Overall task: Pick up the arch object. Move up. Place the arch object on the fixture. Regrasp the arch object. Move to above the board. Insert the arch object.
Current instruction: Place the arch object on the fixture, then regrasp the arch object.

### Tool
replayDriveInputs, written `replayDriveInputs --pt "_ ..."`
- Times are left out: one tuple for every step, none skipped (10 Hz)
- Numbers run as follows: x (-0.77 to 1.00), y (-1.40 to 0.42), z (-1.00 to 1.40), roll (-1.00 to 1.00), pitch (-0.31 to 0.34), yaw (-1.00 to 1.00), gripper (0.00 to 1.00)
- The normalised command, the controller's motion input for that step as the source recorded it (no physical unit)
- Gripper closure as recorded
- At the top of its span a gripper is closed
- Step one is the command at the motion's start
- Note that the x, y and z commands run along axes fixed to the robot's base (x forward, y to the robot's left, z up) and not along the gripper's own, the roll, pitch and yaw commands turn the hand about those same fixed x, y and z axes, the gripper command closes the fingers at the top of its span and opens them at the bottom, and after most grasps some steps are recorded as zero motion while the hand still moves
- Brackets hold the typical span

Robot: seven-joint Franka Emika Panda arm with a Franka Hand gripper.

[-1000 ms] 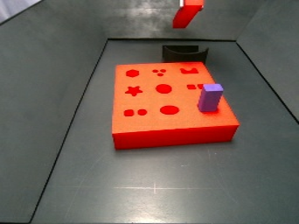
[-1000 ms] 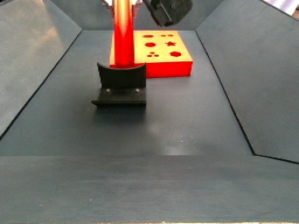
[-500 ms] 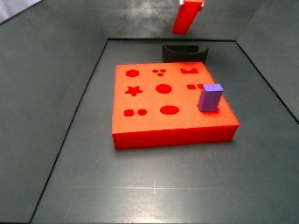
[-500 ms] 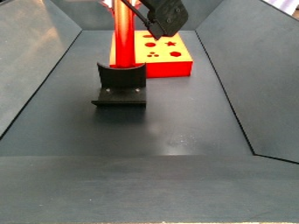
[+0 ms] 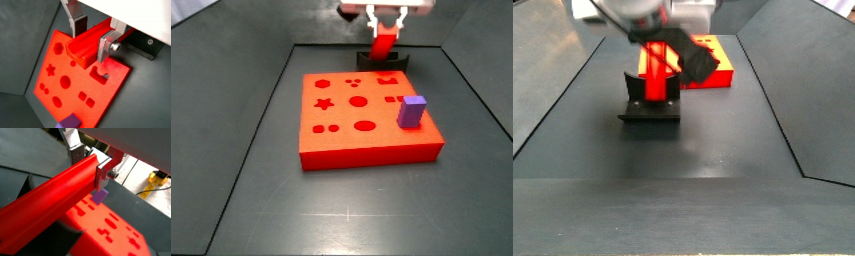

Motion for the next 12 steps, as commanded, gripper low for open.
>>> replayDriveInputs --pt "0.11 0.04 -0.65 -0.11 -0.085 -0.03 1.0" --pt "0.08 0.03 -0.42 -0.08 -0.088 -0.01 1.0" --pt "0.07 0.02 -0.31 -0.07 -0.082 0.0 1.0" --pt "0.0 0.0 0.0 0.0 0.0 0.0 0.0" --pt "0.0 0.0 1.0 0.02 0.006 0.04 0.0" --pt "0.0 0.0 1.0 0.03 0.007 0.04 0.0" --pt "-0.02 0.0 1.0 0.04 0.024 0.04 0.0" --pt "-0.02 0.0 1.0 0.05 0.049 0.03 0.0" --pt "-0.03 0.0 1.0 0.05 0.064 0.03 0.0" --pt "-0.03 0.01 0.9 0.05 0.082 0.01 0.0" --pt "-0.03 0.01 0.72 0.04 0.096 0.0 0.0" --pt "-0.02 0.01 0.48 0.04 0.104 -0.02 0.0"
